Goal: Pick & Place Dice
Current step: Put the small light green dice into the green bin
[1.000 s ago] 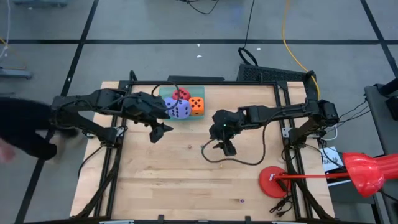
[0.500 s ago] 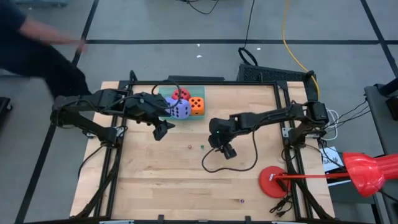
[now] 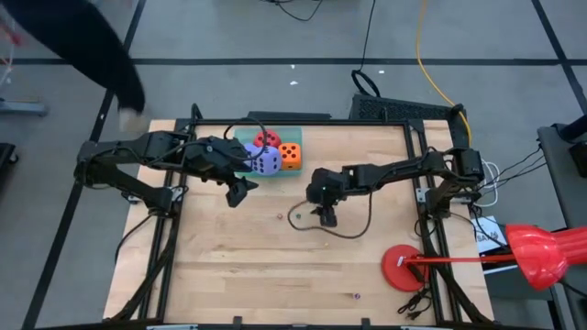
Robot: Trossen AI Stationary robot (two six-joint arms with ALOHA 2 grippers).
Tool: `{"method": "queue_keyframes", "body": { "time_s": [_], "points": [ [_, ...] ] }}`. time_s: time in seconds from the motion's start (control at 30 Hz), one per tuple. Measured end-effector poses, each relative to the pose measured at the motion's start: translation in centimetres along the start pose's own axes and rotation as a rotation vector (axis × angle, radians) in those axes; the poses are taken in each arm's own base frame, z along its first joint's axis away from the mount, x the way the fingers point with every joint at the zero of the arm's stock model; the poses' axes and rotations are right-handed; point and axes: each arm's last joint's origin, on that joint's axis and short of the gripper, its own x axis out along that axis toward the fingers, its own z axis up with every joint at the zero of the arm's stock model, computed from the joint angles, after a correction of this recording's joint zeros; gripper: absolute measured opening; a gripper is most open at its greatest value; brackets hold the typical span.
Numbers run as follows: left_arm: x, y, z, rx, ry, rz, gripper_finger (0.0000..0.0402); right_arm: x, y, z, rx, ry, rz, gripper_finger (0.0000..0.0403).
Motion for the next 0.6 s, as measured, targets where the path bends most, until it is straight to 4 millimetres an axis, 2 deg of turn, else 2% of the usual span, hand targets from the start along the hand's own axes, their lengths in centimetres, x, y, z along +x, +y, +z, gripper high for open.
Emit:
{"method": "queue_keyframes", "body": {
  "time_s": [0.1, 0.23, 0.43, 0.6],
  "points": [
    [0.0, 0.0, 0.0, 0.0, 0.0, 0.0, 0.0267, 0.3, -0.2, -0.5, 0.116, -0.001, -0.067, 0.0171],
    [0.0, 0.0, 0.0, 0.0, 0.0, 0.0, 0.0267, 0.8, 0.0, -1.2, 0.189, -0.046, -0.138, 0.0171],
    [0.0, 0.0, 0.0, 0.003, 0.0, 0.0, 0.0267, 1.1, -0.1, -1.7, 0.375, -0.061, -0.159, 0.0171],
    [0.0, 0.0, 0.0, 0.008, 0.002, 0.0, 0.0267, 1.1, -0.1, -1.5, 0.423, -0.093, -0.151, 0.0171]
  ]
}}
